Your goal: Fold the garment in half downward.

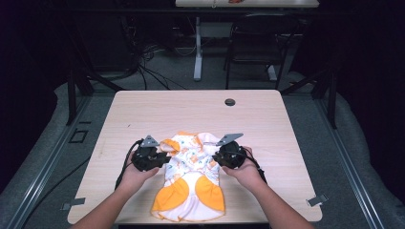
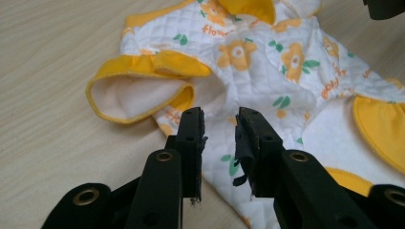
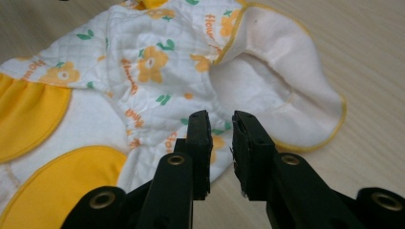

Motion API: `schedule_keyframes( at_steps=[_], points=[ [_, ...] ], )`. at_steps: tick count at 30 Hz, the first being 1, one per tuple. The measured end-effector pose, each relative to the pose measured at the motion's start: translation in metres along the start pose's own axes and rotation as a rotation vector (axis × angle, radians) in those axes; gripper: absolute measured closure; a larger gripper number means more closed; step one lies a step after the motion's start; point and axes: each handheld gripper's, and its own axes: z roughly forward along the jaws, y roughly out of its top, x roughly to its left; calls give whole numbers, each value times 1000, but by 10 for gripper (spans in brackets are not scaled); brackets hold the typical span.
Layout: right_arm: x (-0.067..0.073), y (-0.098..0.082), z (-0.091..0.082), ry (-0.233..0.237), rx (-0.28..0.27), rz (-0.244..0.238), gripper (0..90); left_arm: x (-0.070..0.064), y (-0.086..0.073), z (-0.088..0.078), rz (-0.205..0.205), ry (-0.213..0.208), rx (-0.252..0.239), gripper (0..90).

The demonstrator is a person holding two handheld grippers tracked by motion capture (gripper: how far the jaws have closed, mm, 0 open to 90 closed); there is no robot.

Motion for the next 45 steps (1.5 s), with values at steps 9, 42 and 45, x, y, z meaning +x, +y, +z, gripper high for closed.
schedule_keyframes(
  at_steps=[9, 42, 45],
  points=[
    [-15, 23, 7, 0, 4, -8, 736, 9, 26, 6, 11, 6, -3, 691],
    [-62, 55, 59, -67, 49, 55, 673, 49, 64, 55, -41, 75, 50, 634],
    [-62, 55, 66, -57, 41, 64, 647, 49, 63, 54, -41, 79, 57, 609]
  ],
)
